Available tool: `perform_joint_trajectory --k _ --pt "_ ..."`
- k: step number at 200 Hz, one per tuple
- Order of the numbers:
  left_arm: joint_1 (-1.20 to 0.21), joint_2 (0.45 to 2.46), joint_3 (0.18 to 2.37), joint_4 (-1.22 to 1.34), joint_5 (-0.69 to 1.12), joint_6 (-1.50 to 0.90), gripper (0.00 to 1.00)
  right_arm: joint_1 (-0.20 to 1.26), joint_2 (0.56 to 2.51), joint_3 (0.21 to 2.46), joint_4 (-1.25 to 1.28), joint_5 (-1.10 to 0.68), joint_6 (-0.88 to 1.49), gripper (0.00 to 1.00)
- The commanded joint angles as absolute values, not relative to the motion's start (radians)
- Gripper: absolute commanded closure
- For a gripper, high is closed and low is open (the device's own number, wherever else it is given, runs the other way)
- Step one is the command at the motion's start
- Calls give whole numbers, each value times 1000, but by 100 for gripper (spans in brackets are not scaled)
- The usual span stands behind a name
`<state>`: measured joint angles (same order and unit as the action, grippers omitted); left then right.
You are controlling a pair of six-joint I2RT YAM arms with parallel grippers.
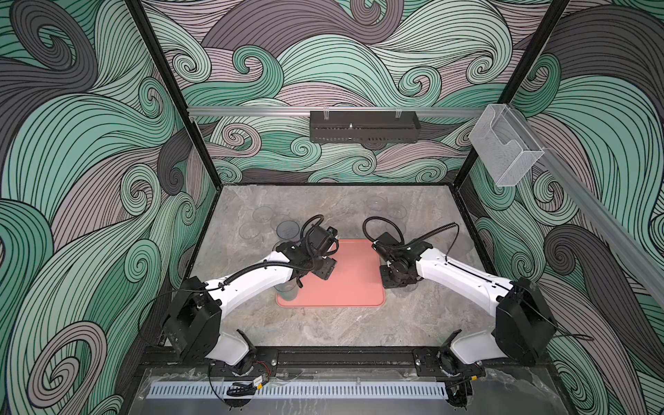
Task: Place the glasses into the tray
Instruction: Pick up the glass from the middle-right of the table, then place the glass on the tray.
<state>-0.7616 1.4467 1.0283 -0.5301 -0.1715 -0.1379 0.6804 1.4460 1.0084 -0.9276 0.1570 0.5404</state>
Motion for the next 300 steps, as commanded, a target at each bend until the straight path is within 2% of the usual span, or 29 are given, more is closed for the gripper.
perform_joint_trajectory --k 1,48,115,162,238,264,300 --pt "-765 1390 1074 -543 -189 -121 29 697 1392 1068 -1009 170 561 98" --pt "-764 1325 1099 -550 -357 -85 28 773 1424 1209 -1042 166 571 98" --pt "-741 1158 1042 -555 -591 -92 25 838 1667 1402 -895 90 530 97" --pt "-703 1075 1003 -604 -646 -122 24 862 1901 1612 -847 46 504 96" --pt "-686 1014 962 -621 -632 -123 25 894 2241 2029 -930 31 458 94" --pt "-684 1015 962 -621 -621 -124 24 896 2320 2157 -966 32 436 91" --pt "-683 1024 962 -624 -617 -124 25 896 2352 2209 -977 38 421 82"
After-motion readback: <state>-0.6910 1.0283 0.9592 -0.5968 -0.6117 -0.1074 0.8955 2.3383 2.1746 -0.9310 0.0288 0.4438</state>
